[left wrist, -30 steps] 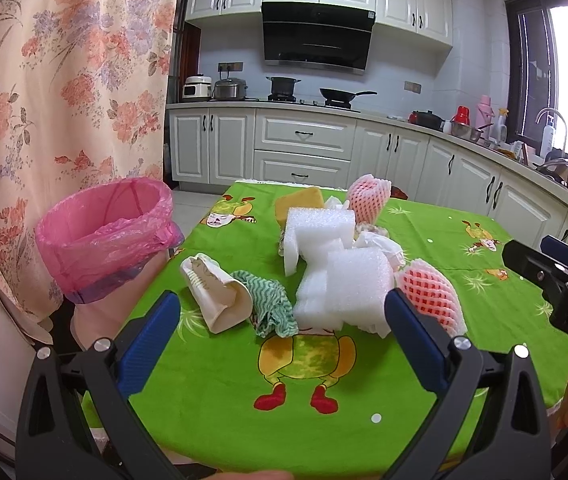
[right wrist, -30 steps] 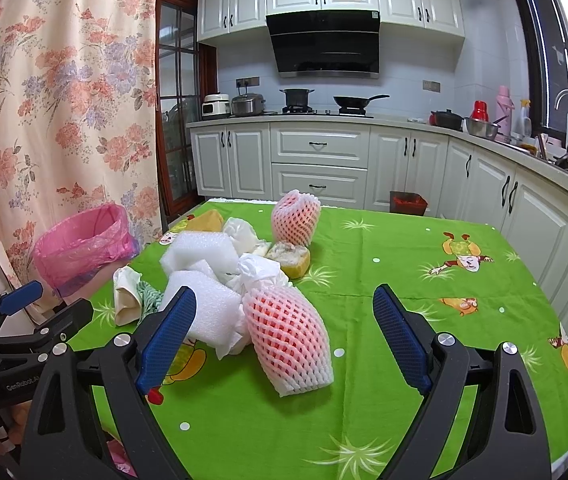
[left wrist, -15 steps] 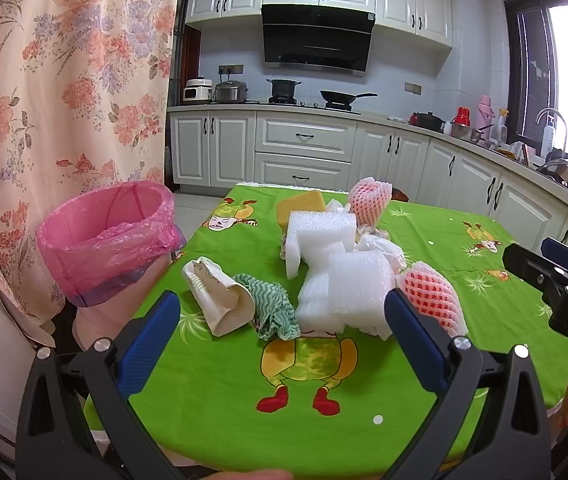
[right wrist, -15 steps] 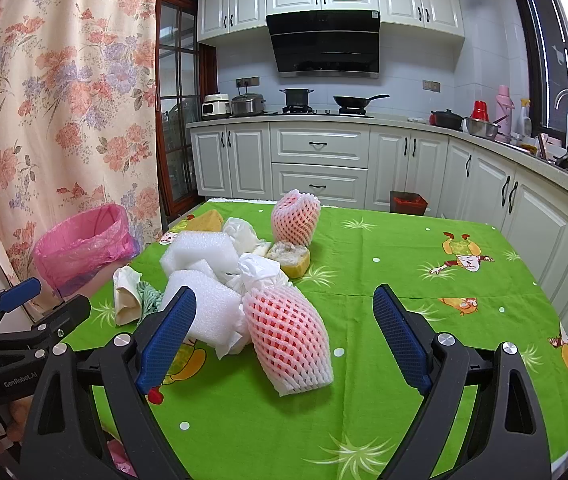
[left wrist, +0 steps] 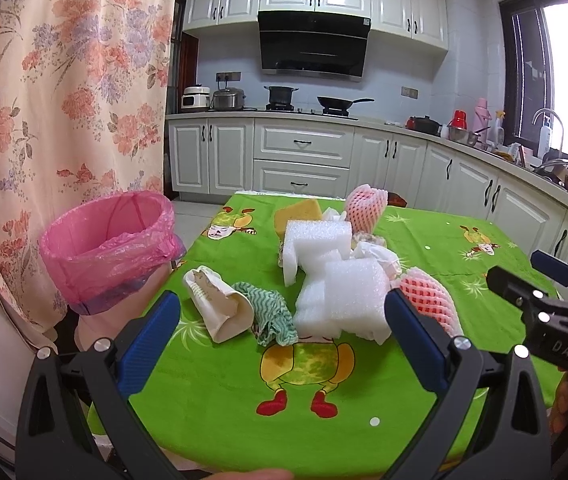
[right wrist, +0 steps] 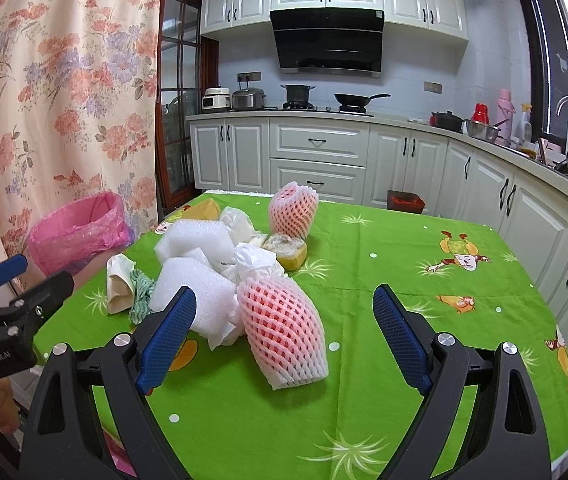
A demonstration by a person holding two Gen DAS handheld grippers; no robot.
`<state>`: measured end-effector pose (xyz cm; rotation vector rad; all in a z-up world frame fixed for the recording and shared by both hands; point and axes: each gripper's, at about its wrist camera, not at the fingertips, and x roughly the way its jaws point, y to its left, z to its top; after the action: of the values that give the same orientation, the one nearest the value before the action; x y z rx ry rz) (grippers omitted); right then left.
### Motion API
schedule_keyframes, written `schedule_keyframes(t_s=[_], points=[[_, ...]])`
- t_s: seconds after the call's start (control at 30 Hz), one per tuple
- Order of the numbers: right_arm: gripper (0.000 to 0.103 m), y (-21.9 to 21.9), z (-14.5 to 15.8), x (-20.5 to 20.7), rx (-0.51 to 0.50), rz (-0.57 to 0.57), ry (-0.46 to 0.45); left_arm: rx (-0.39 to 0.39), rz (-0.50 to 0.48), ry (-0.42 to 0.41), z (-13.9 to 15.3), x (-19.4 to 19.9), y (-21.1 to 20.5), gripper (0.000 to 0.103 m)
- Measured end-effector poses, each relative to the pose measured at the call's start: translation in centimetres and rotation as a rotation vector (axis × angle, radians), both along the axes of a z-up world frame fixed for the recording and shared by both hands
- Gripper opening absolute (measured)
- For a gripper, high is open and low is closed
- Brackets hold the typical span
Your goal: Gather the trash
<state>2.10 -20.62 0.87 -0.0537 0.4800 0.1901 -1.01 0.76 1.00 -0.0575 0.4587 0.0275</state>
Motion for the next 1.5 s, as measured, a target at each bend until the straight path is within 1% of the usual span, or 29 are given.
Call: schedule_keyframes(t_s=[1.1,1.5], points=[[0.084,-0.2,-0.4,0.1,0.006,-0.006,0.005,0.005,-0.006,0.008,-0.3,0.0,-0.2,0.099],[0.084,-0.2,-0.5,0.1,0.004,-0.006,0.004,0.001,-0.005,0.022,-0.9,0.0,-0.2,0.099]])
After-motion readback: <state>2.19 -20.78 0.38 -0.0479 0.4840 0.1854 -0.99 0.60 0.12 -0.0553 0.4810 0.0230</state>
